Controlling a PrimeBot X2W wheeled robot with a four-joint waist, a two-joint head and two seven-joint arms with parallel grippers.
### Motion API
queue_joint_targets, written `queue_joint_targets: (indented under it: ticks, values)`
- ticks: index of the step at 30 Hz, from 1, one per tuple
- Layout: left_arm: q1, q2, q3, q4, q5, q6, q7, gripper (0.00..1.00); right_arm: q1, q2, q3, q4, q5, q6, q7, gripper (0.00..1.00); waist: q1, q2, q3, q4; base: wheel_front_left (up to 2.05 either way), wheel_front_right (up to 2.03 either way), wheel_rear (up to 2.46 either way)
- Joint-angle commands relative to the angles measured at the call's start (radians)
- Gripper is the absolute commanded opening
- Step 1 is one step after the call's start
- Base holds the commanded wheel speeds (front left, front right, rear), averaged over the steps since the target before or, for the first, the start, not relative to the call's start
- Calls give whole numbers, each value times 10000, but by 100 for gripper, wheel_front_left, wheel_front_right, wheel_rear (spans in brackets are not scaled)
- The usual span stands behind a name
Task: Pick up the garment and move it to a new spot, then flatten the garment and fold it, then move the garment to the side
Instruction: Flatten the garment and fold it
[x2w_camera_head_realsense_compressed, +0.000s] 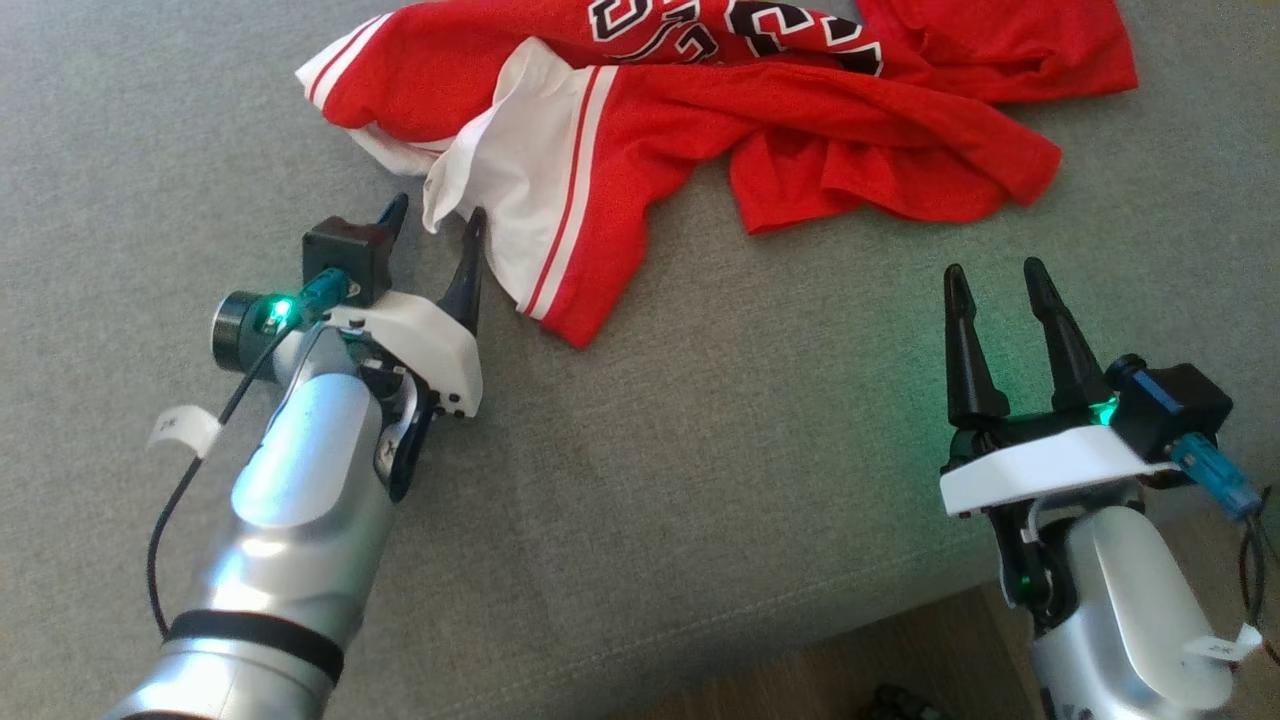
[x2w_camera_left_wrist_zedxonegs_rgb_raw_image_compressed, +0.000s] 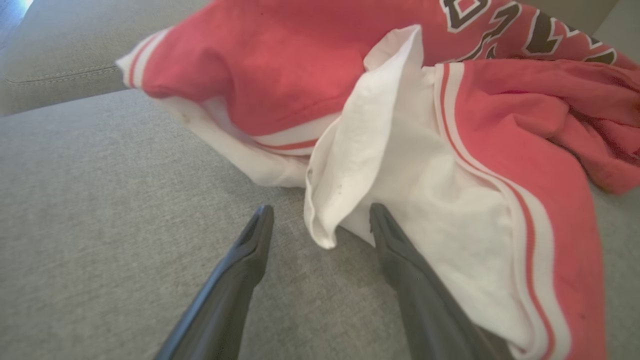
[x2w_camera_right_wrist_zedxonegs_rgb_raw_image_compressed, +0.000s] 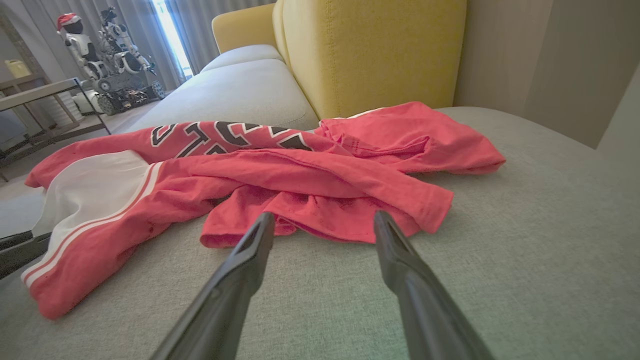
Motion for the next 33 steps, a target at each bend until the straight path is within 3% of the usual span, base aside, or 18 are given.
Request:
queue_joint_targets:
  ticks: [1,2,3,4,14,22,29,33]
  values:
    - [-418,277,296,-150,35,73,-124,100,-181,-28,207,-223,46,65,-129,100,-1,0,15,-42,0,0,0]
    - [-445,275,314,-134,17,64,-127,100,-184,-28,196,-196,49,65,-145,100,-1,0,15,-54,0,0,0]
    - [-468,271,332,-152,3,54,-129,38,-189,-28,182,-169,52,65,-160,100,-1,0,12,-58,0,0,0]
    - [-476,265,342,-183,-5,41,-130,2,-194,-28,168,-143,55,65,-172,100,-1,0,7,-56,0,0,0]
    - [69,159,426,-1350,19,63,-134,0,-246,-28,-284,192,-149,65,-186,100,-1,0,-325,414,0,0,0]
    - [1097,141,847,-3516,76,536,-134,0,-329,-28,-1239,621,-889,65,-99,100,-1,0,-689,1218,0,0,0]
    - [1950,247,1038,-5054,190,625,-135,0,-391,-28,-2107,1129,-1606,65,293,100,-1,0,-866,1789,0,0,0]
    - [2329,289,1312,-5914,254,845,-135,0,-512,-28,-2312,1504,-1485,65,515,100,-1,0,-893,1968,0,0,0]
